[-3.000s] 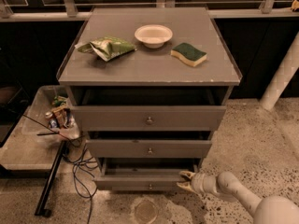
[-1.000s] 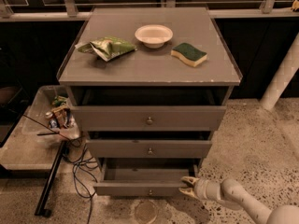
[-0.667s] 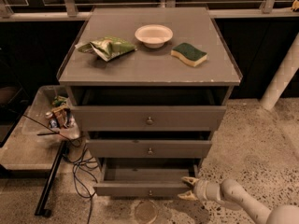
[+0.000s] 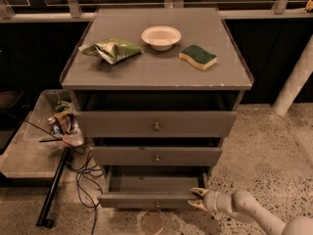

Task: Open bottom drawer

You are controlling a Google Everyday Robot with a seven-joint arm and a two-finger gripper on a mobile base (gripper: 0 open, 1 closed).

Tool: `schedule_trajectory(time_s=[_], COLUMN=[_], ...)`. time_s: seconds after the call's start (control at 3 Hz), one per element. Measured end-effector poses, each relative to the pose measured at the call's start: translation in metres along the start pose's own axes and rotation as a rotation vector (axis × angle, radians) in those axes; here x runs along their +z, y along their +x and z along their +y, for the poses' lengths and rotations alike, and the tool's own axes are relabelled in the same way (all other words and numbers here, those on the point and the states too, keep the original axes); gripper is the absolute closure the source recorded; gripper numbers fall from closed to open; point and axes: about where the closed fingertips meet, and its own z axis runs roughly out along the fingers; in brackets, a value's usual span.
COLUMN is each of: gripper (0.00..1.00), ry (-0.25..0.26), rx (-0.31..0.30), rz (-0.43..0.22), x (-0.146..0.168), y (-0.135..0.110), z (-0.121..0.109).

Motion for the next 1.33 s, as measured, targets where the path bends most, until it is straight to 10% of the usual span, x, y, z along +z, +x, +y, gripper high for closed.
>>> schedule_trajectory(time_s=[0.33, 1.0, 1.33], gripper=[1.00, 1.00, 0.82], ry=[0.002, 0.013, 0.013], rx=[-0.013, -0.015, -0.015], rz=[0.003, 0.005, 0.005], x=[-0.0043, -0.0098, -0.0097], y=[0.0004, 0.0004, 0.0004], z=[0.0039, 0.0095, 0.0096])
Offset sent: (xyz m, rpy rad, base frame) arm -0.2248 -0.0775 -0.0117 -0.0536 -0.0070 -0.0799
